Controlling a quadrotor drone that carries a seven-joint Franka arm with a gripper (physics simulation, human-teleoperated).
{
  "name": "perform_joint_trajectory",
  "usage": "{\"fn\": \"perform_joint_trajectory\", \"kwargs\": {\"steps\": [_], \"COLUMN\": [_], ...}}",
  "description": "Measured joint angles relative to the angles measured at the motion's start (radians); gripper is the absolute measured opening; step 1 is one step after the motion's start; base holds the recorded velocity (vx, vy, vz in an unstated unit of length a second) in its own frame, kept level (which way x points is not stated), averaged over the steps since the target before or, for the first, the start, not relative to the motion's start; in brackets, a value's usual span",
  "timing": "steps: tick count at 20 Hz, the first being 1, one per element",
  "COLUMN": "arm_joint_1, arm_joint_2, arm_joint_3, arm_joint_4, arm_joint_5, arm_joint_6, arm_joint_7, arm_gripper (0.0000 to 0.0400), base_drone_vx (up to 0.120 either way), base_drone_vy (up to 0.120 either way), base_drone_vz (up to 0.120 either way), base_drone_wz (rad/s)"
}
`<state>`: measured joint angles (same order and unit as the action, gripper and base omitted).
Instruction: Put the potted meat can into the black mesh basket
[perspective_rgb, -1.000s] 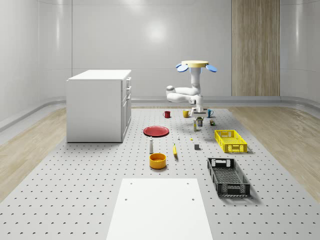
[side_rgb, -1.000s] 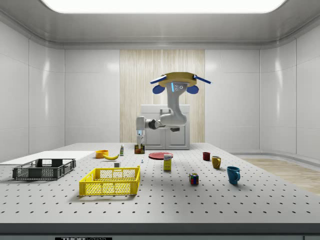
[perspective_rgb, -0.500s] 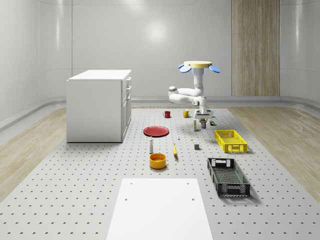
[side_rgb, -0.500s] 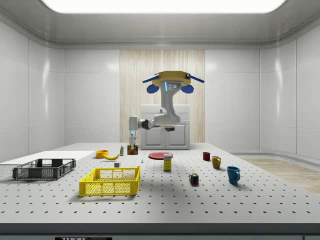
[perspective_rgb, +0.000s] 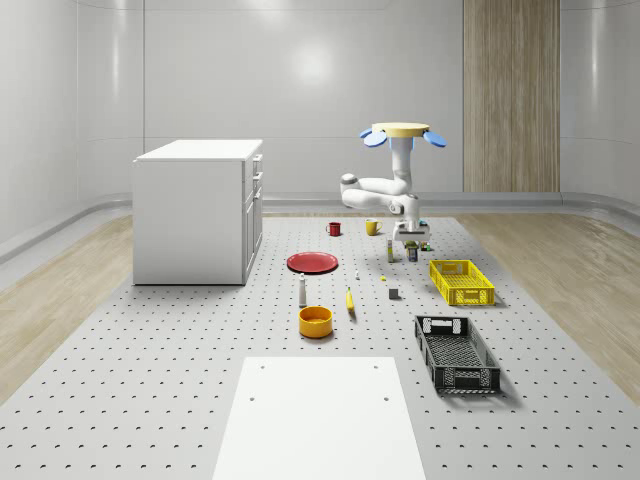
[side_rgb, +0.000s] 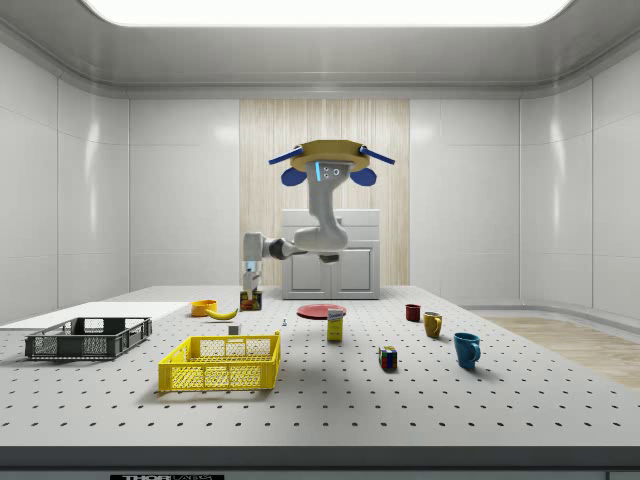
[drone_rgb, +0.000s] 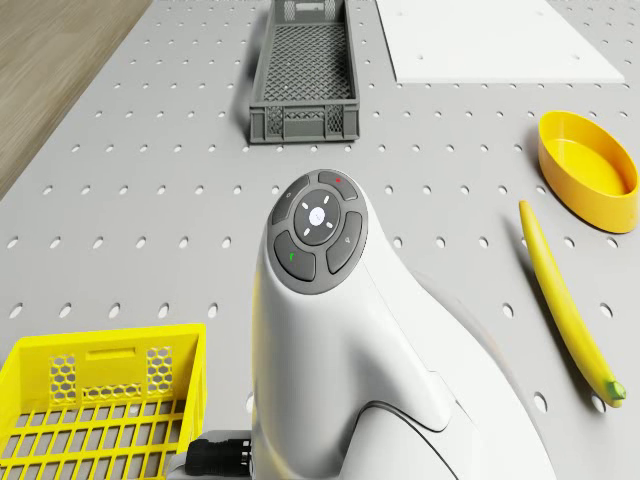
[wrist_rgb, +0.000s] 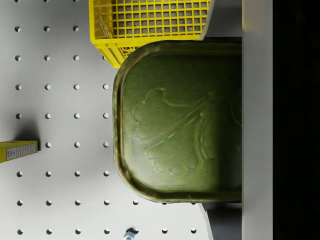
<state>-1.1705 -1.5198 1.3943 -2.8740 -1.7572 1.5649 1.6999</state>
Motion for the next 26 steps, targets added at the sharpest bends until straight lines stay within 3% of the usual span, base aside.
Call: {"fn": "perform_joint_trajectory", "kwargs": {"steps": [7, 16, 26], "arm_joint_1": [-0.001, -0.003, -0.004], "arm_joint_2": [-0.007, -0.015, -0.023], "arm_joint_3": [0.001, 0.002, 0.003], "arm_joint_4": [0.000, 0.001, 0.001], "arm_joint_5": [0.003, 0.006, 0.009], "arm_joint_6": [0.007, 0.014, 0.021], "arm_joint_7": [0.001, 0.002, 0.004], "arm_gripper": [0.0286, 0.0286, 0.0286], "base_drone_vx": [0.120, 0.120, 0.120], "base_drone_vy": [0.000, 0.080, 0.000], "base_drone_vz": [0.000, 0.000, 0.000], "base_drone_wz": [0.000, 0.000, 0.000]}}
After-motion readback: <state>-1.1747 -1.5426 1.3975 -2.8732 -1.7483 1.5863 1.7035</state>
